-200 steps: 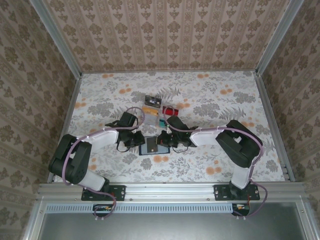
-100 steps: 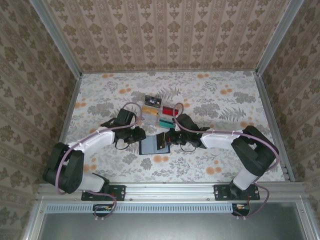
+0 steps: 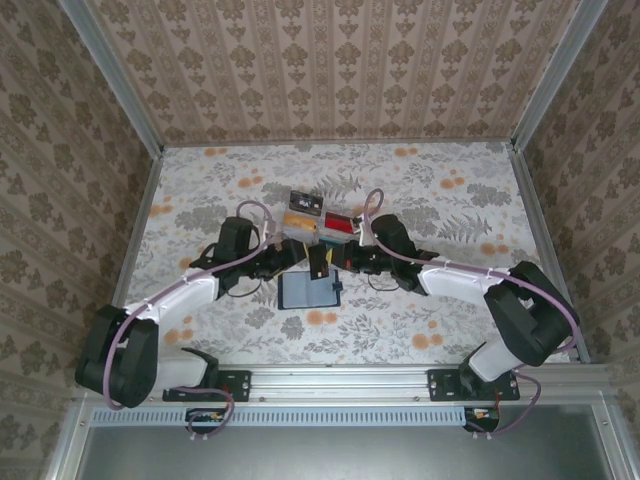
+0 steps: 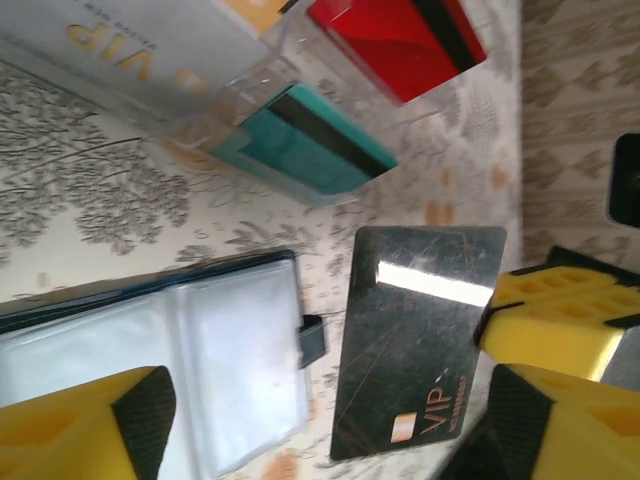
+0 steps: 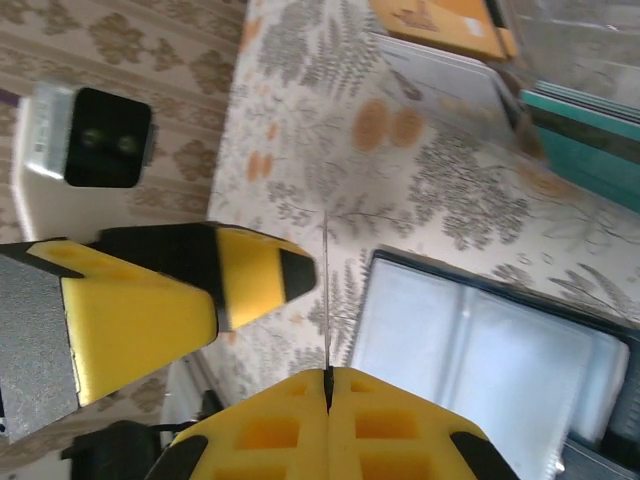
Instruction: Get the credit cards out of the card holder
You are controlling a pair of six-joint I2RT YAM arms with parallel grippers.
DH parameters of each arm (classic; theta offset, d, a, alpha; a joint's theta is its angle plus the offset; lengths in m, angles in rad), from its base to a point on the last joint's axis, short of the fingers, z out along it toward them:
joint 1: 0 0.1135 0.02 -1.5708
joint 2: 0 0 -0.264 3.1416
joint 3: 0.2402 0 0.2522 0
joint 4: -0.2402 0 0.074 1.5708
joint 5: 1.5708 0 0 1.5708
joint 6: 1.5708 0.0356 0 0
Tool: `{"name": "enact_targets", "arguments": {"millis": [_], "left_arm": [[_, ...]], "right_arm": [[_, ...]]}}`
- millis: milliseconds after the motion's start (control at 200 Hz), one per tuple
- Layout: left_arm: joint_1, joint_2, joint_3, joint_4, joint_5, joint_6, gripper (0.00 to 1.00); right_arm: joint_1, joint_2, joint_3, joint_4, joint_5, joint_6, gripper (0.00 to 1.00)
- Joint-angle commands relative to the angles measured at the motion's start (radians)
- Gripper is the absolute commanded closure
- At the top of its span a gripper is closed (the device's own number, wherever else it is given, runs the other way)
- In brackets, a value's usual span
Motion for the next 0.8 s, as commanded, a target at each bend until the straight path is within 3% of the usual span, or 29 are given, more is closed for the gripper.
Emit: {"name": "enact_targets", "arguments": {"millis": [0, 195, 310, 495, 660, 795], "left_arm": [[0.003, 0.012, -0.021, 0.161, 0.122, -0.064, 0.11], [0.006, 0.039, -0.032, 0.283, 0.178, -0.122, 0.09], [0.007, 0.046, -0.025, 0.322, 0.190, -0.144, 0.15], [0.024, 0.036, -0.034, 0.369, 0.203, -0.175, 0.47], [0.027, 0.003, -0.018, 0.308, 0.199, -0.144, 0.70], [0.025, -0.014, -0.001, 0.289, 0.186, -0.137, 1.00]], "right_arm": [[-0.012, -0.002, -0.006, 0.136, -0.106, 0.061, 1.00], [-0.018, 0.043, -0.008, 0.246, -0.160, 0.139, 1.00], [-0.020, 0.064, -0.007, 0.278, -0.173, 0.167, 1.00], [-0.029, 0.074, -0.010, 0.296, -0.173, 0.185, 1.00], [-0.037, 0.076, -0.013, 0.302, -0.171, 0.190, 1.00], [-0.037, 0.081, -0.007, 0.304, -0.179, 0.201, 0.93]]}}
